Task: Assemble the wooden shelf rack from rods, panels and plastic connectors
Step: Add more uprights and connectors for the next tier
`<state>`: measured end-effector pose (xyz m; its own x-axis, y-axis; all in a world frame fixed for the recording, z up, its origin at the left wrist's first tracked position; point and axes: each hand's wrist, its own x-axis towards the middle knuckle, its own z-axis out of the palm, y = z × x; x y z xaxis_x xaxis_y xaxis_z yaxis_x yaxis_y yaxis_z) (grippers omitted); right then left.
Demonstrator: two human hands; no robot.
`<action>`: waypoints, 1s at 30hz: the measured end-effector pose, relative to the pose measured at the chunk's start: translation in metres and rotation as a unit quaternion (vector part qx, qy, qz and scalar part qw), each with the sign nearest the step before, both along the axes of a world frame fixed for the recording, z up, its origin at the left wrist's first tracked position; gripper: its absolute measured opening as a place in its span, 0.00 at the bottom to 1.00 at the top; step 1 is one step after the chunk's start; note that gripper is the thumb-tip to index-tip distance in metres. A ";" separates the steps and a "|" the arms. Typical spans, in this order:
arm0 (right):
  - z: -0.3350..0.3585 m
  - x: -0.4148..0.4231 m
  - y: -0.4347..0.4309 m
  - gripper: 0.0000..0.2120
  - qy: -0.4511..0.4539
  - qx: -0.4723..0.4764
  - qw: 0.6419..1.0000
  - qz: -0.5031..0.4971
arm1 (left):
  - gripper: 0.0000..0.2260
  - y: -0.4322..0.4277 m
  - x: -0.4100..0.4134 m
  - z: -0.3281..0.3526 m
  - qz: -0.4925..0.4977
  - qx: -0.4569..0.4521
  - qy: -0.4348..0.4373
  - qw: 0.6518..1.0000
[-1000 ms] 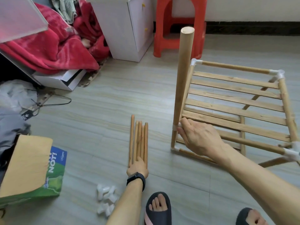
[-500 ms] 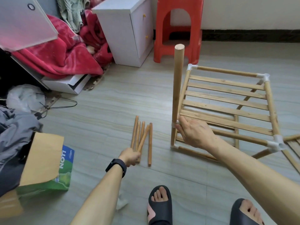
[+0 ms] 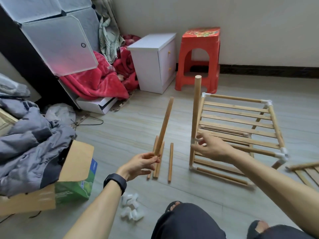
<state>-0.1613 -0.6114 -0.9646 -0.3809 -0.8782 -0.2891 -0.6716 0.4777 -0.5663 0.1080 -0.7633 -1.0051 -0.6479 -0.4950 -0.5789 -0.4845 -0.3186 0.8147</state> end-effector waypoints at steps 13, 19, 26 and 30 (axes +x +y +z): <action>0.050 0.051 -0.005 0.11 -0.153 -0.115 0.981 0.028 | 0.09 0.031 -0.049 0.037 -0.187 -0.129 -0.029 0.973; -0.001 0.050 -0.025 0.08 -0.017 -0.014 0.999 0.046 | 0.13 0.036 -0.052 -0.009 -0.245 -0.098 -0.056 0.963; -0.139 0.051 -0.056 0.10 0.046 0.121 0.991 -0.018 | 0.23 -0.021 -0.025 -0.120 -0.175 -0.177 -0.246 0.937; -0.218 0.056 -0.066 0.11 -0.001 0.170 0.983 -0.068 | 0.26 -0.053 -0.015 -0.173 -0.070 -0.218 -0.350 0.908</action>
